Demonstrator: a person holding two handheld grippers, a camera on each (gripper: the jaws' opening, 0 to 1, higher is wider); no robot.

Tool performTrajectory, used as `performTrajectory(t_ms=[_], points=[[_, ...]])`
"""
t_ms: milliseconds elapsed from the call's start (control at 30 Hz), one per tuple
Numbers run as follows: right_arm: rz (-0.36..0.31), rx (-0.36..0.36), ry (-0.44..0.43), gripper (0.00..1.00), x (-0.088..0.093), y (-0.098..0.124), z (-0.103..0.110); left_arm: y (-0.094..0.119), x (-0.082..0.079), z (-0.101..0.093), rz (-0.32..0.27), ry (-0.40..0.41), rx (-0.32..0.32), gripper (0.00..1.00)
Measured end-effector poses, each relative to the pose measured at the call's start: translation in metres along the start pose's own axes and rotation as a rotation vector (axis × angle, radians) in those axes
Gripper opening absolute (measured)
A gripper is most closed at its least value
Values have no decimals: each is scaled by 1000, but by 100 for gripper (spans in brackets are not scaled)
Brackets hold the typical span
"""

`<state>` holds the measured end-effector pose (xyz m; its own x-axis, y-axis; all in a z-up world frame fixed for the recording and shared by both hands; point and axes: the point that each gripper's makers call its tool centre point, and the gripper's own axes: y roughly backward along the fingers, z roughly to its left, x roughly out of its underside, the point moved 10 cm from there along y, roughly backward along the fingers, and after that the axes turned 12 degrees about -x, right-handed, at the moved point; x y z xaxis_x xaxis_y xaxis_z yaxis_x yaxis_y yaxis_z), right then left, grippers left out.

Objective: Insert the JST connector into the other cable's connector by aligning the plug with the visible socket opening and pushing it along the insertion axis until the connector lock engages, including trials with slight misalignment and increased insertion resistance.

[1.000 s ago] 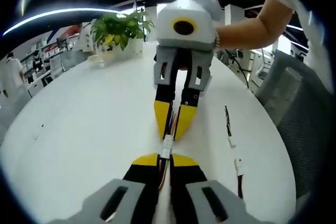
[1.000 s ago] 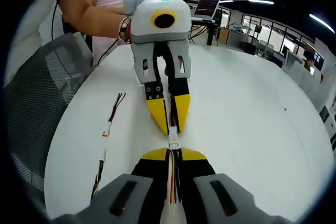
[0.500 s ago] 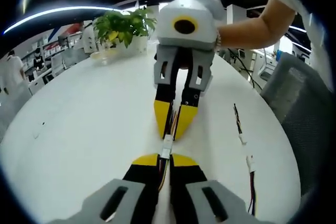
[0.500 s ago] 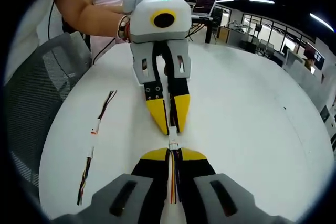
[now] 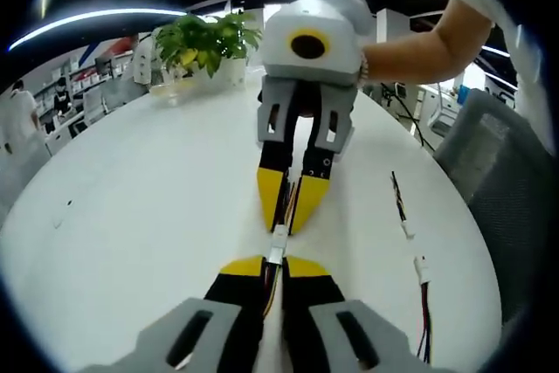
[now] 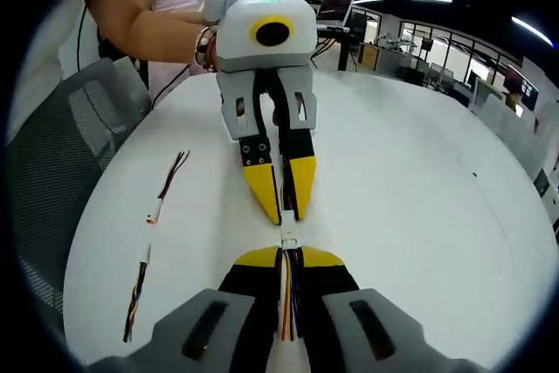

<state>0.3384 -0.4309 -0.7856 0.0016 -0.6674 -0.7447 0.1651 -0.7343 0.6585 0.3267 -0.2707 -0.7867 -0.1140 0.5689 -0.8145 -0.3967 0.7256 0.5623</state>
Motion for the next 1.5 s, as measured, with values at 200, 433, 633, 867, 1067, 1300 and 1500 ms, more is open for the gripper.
performTrajectory(t_ms=[200,433,633,867,1067,1300,1500], points=[[-5,-4,-6,4,0,0,0,1,0,0,0,-3,0,1],[-3,-6,-3,4,-1,0,0,1,1,0,2,5,-1,1],[-7,-7,-7,4,0,-1,0,1,0,-1,2,7,-3,1],[-10,-6,-15,5,0,0,-1,0,0,0,1,8,-2,1],[-12,-6,-15,5,0,0,-1,-1,1,2,0,21,-2,1],[-16,-5,-22,5,1,0,-2,-2,1,3,-7,39,5,5],[-21,-11,-31,9,1,0,-1,-3,0,4,-13,36,6,5]])
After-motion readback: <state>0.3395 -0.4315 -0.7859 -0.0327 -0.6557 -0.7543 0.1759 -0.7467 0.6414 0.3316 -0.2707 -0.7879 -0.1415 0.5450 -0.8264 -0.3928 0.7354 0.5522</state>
